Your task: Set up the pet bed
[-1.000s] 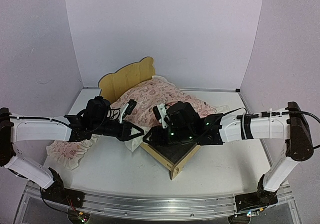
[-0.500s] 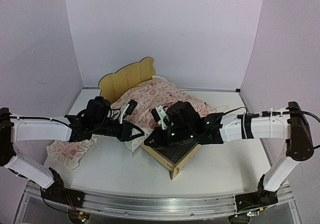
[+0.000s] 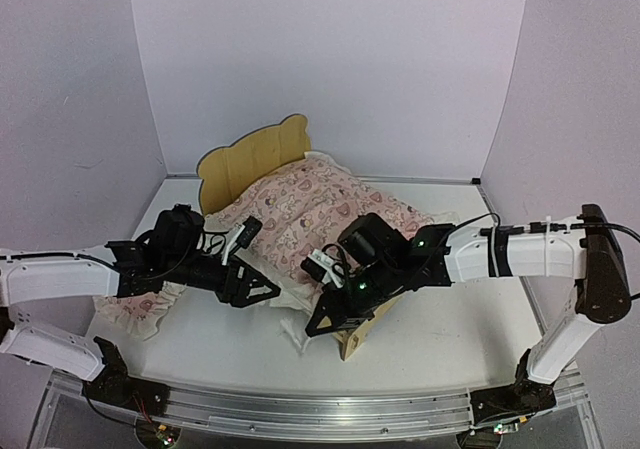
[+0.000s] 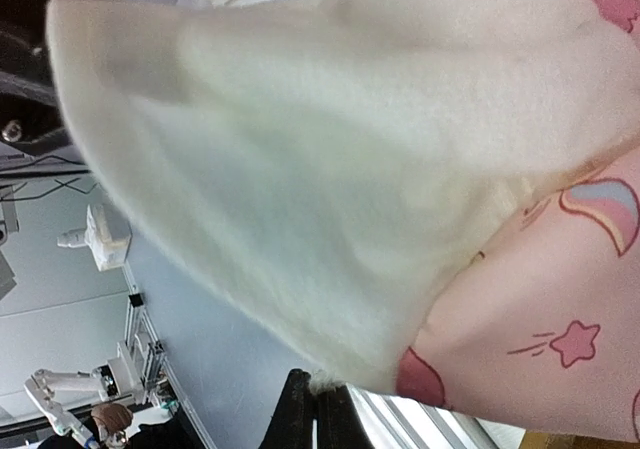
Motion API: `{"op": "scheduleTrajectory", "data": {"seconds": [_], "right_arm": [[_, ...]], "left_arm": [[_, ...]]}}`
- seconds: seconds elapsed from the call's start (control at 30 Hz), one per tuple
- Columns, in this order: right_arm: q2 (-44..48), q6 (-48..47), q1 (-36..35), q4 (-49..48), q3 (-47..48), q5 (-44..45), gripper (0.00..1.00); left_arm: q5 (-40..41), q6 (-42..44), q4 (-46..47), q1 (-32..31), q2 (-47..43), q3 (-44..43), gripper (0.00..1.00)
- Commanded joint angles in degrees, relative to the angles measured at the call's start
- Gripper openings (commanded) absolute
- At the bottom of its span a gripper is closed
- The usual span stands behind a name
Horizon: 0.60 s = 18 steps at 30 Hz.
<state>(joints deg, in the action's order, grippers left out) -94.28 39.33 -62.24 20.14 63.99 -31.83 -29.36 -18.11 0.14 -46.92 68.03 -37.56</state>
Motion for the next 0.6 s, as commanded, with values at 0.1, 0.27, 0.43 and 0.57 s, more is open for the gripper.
{"op": "scheduleTrajectory", "data": {"seconds": [0.1, 0.27, 0.43, 0.57], "right_arm": [[-0.03, -6.87, 0.96, 6.81, 1.23, -2.45, 0.05], [-1.9, -12.27, 0.96, 12.48, 5.04, -1.79, 0.33], [1.98, -21.35, 0.98, 25.34, 8.53, 13.04, 0.52], [3.5, -23.58, 0.97, 27.03, 7.31, 24.39, 0.56]], "left_arm": [[-0.32, 0.9, -6.66, -0.53, -4.68, 1.14, 0.74], [3.27, -2.35, -6.6, -2.39, -3.74, 1.22, 0.61], [4.6, -5.02, -3.14, -6.8, -10.33, 5.07, 0.44], [17.7, -2.96, 17.09, -15.74, -21.47, 21.21, 0.45]]}}
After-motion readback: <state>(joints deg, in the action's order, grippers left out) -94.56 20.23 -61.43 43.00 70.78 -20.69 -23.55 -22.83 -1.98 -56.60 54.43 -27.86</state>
